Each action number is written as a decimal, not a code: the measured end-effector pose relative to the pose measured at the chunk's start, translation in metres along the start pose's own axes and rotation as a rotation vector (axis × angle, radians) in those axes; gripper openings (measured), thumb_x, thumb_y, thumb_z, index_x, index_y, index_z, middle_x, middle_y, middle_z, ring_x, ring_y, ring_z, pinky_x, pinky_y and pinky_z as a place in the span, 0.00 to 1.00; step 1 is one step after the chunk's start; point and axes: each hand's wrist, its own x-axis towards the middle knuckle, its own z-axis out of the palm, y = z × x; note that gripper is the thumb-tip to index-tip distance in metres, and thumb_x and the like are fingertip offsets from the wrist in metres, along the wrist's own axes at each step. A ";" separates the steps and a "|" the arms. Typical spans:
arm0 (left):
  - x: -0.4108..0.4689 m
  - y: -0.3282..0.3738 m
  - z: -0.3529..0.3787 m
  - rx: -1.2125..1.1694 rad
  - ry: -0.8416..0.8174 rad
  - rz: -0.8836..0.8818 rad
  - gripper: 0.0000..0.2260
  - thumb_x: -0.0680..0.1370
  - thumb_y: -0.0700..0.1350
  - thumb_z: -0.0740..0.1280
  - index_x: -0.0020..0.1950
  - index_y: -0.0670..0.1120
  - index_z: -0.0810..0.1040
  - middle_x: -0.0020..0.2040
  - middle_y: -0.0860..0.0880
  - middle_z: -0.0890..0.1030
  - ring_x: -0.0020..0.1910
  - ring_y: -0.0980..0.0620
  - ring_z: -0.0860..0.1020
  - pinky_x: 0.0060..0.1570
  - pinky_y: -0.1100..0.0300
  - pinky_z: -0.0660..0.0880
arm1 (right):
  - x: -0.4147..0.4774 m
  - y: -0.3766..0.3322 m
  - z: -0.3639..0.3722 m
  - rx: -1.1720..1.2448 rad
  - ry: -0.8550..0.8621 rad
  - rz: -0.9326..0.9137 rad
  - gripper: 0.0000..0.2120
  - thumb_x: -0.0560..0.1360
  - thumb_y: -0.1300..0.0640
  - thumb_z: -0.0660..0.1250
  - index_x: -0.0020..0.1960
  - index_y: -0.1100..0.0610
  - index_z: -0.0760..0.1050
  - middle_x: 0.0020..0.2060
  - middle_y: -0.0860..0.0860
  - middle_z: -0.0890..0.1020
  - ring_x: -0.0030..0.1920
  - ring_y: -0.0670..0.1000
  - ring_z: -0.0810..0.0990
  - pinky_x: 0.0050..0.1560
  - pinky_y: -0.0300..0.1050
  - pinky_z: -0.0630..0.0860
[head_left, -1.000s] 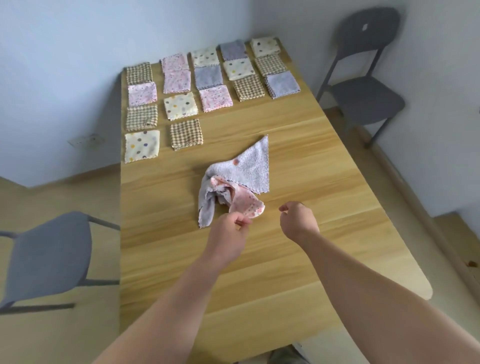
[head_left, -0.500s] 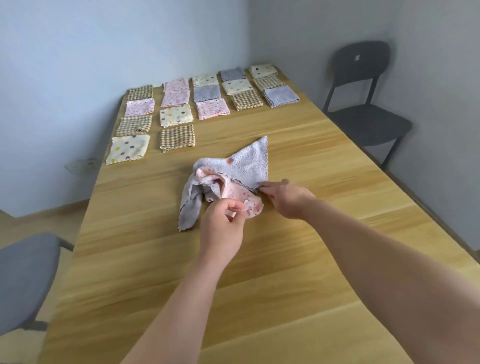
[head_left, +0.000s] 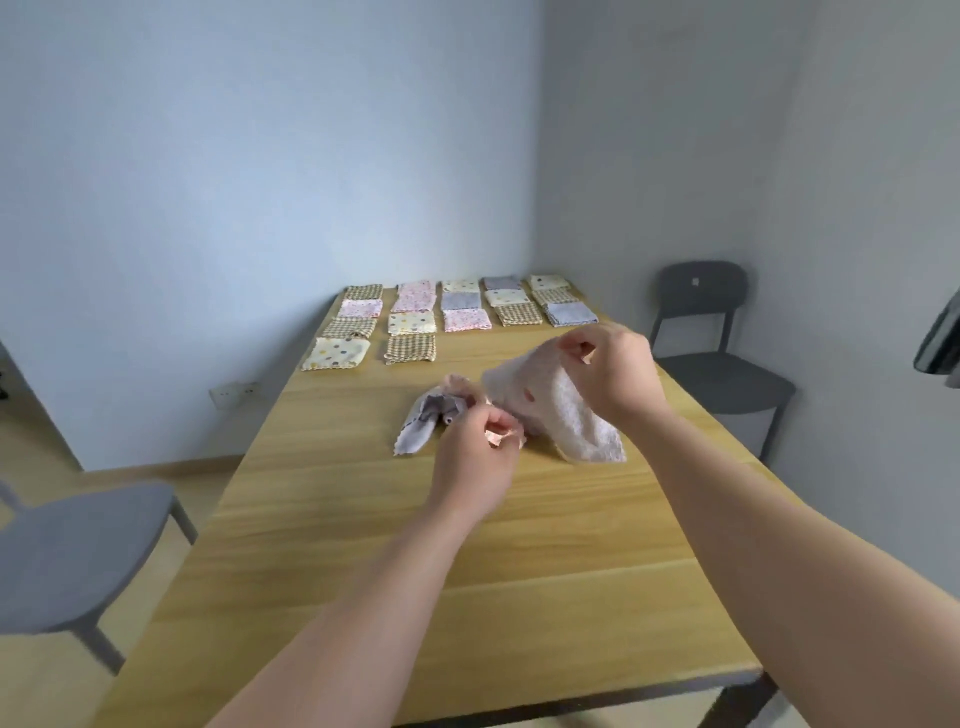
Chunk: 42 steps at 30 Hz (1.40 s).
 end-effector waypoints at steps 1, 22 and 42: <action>-0.001 0.007 -0.001 -0.002 0.001 0.016 0.05 0.78 0.43 0.71 0.51 0.52 0.79 0.48 0.56 0.82 0.44 0.54 0.81 0.43 0.59 0.79 | -0.001 -0.010 -0.012 0.015 -0.007 0.018 0.06 0.75 0.63 0.70 0.48 0.56 0.85 0.44 0.48 0.85 0.44 0.47 0.79 0.45 0.38 0.72; 0.004 0.075 0.019 -0.224 -0.320 0.066 0.06 0.78 0.41 0.70 0.45 0.50 0.85 0.42 0.53 0.85 0.44 0.52 0.80 0.46 0.55 0.74 | -0.009 -0.008 -0.107 0.433 -0.223 0.323 0.08 0.77 0.61 0.73 0.52 0.50 0.84 0.46 0.50 0.84 0.46 0.49 0.82 0.48 0.42 0.82; 0.076 0.041 -0.045 0.204 -0.430 0.056 0.02 0.77 0.50 0.74 0.49 0.57 0.85 0.48 0.58 0.86 0.51 0.59 0.83 0.59 0.55 0.78 | -0.021 0.056 -0.091 0.262 -0.144 0.560 0.20 0.73 0.40 0.74 0.40 0.58 0.78 0.31 0.50 0.79 0.27 0.48 0.72 0.26 0.42 0.68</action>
